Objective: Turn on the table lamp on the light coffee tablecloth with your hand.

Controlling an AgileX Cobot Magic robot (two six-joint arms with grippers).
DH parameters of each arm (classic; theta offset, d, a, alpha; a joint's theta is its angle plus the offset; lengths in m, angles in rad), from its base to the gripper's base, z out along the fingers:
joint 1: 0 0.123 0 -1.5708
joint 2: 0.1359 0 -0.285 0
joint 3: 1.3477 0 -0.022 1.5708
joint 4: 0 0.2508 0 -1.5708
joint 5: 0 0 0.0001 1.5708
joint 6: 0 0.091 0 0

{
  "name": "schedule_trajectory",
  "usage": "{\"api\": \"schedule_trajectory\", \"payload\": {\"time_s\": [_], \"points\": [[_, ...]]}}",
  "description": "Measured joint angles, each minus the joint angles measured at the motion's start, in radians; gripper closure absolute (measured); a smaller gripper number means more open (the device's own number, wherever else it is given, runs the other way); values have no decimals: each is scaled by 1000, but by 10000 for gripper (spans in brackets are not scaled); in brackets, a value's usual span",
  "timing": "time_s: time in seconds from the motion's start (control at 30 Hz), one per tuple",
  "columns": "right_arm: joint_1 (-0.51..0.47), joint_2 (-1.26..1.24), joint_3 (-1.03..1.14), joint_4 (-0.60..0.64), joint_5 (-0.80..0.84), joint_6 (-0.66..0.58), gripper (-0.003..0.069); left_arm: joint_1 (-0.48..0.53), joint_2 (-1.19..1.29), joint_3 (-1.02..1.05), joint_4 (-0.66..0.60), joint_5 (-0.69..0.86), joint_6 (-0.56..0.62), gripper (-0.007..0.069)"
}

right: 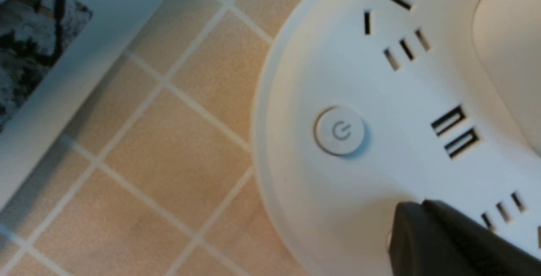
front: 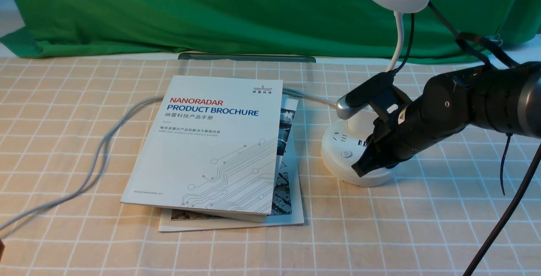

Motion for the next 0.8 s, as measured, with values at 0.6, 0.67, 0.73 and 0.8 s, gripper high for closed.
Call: {"api": "schedule_trajectory", "payload": {"time_s": [0.6,0.67,0.73,0.8], "points": [[-31,-387,86,-10,60,60,602,0,0,0,0,0,0,603],[-31,-524,171,-10,42,77,602,0,0,0,0,0,0,603],[-31,-628,238,-10,31,80,602,0,0,0,0,0,0,603],[-31,-708,291,-10,31,87,601,0,0,0,0,0,0,603]]}}
